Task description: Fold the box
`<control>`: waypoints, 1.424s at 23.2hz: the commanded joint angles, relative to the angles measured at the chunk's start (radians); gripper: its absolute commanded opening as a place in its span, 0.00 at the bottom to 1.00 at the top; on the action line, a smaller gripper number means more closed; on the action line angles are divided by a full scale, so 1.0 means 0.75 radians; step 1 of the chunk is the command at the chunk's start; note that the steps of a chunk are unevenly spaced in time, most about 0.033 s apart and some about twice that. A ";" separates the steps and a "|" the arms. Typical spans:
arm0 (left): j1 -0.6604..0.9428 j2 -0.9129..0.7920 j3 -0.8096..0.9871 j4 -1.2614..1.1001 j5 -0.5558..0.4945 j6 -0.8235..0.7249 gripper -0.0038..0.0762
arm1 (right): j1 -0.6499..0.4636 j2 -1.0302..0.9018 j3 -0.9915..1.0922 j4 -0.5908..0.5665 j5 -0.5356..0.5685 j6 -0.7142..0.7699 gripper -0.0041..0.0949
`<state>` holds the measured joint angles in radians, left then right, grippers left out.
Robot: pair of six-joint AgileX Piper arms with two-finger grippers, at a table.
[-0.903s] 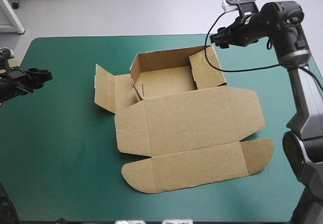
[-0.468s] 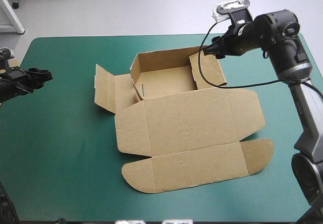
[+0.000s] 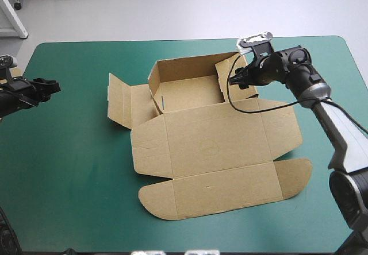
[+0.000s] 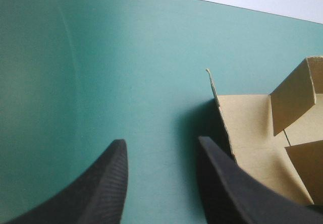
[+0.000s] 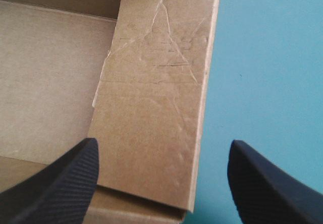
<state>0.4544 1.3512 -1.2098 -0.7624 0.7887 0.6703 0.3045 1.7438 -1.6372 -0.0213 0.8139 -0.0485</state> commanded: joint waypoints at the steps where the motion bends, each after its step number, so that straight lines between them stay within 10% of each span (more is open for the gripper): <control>1: -0.008 -0.039 -0.037 -0.074 -0.041 0.000 0.44 | -0.033 0.006 -0.038 0.004 -0.126 -0.007 0.78; 13: -0.008 -0.039 -0.037 -0.072 -0.041 0.000 0.44 | -0.163 0.453 -0.638 0.255 0.367 -0.121 0.74; 28: -0.008 -0.039 -0.037 -0.072 -0.041 0.000 0.44 | -0.149 0.532 -0.690 0.236 0.405 -0.157 0.04; 33: -0.008 -0.039 -0.037 -0.072 -0.031 0.000 0.44 | -0.149 0.532 -0.690 0.151 0.413 -0.127 0.03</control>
<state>0.4544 1.3512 -1.2098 -0.7632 0.7894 0.6703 0.1955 2.2068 -2.1228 0.1288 1.1388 -0.1489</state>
